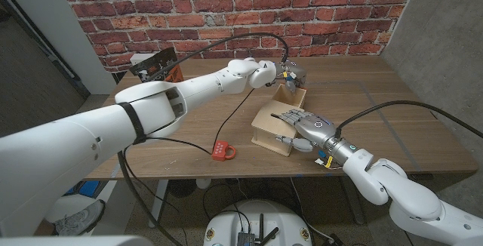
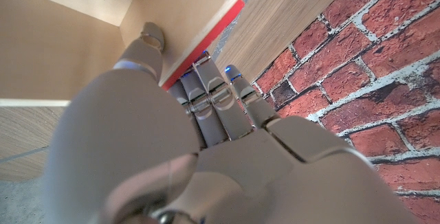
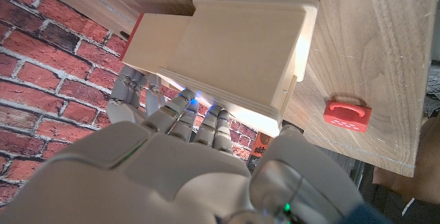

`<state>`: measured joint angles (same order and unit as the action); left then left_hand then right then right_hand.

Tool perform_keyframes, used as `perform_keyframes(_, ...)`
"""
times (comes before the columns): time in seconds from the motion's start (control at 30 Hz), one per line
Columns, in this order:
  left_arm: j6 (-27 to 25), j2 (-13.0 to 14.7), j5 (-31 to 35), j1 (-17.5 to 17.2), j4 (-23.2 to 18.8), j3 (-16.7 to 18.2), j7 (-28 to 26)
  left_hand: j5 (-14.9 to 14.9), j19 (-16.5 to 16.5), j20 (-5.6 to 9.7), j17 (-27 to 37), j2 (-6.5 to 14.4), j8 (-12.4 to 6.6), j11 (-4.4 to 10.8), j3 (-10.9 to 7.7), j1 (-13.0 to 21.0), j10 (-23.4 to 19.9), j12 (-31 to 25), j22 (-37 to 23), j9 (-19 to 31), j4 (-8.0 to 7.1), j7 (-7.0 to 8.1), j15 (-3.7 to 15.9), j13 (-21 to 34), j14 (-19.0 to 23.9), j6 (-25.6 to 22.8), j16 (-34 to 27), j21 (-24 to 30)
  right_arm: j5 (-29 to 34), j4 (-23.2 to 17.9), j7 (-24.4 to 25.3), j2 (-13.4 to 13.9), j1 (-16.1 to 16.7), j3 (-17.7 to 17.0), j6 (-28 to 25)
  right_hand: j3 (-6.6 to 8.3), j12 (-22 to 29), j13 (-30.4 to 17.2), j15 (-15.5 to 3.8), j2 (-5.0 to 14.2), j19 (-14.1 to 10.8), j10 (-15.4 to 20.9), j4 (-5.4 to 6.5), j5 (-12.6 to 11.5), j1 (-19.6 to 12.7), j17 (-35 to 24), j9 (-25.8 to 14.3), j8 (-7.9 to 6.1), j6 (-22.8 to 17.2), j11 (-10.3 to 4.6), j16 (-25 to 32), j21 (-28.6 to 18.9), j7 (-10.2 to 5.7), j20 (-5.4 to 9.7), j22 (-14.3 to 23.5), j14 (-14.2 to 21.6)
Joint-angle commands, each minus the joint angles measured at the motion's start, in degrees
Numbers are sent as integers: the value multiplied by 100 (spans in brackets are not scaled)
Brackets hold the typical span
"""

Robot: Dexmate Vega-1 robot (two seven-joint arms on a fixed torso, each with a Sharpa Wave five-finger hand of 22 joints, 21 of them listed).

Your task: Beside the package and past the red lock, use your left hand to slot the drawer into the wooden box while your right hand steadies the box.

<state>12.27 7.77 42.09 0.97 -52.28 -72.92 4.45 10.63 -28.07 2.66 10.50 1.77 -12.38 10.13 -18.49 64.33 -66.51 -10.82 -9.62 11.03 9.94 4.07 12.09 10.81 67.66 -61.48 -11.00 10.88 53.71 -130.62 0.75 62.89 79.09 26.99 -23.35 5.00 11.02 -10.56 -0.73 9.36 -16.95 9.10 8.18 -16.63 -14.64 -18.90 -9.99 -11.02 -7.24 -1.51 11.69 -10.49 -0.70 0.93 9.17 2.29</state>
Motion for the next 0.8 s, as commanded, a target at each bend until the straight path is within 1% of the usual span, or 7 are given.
perform_keyframes(0.03,83,-82,-74,67,146,-78,-14,35,-9,885,11,421,-74,145,-27,369,-145,-25,-3,21,-24,108,194,23,121,-191,-43,-19,0,15,50,96,-3,-21,60,40,30,-29,-16,23,-53,35,8,8,57,2,-34,-35,-57,56,20,-23,3,3,36,48)
perform_keyframes(0.27,20,-34,-75,56,48,-79,23,35,-11,884,11,423,-68,144,-27,370,-140,-23,-4,21,-24,110,194,22,122,-177,-43,-18,91,-7,102,153,-4,-28,124,40,30,-29,-16,23,-53,35,8,8,57,2,-34,-35,-57,56,20,-23,3,3,36,48)
perform_keyframes(0.5,84,68,-114,64,-57,-46,128,34,-11,883,11,423,-65,143,-26,370,-142,-24,-4,21,-24,106,194,23,122,-170,-43,-18,96,-7,120,173,27,-64,128,40,30,-29,-16,23,-53,35,8,8,57,2,-34,-35,-57,56,20,-23,3,3,36,48)
perform_keyframes(0.8,165,133,-42,68,-82,-43,36,34,-9,885,11,423,-71,142,-26,372,-132,-20,-4,21,-23,115,194,22,123,-183,-43,-19,112,17,119,141,6,-61,144,40,30,-29,-16,23,-53,35,8,8,57,2,-34,-35,-57,56,20,-23,3,3,36,48)
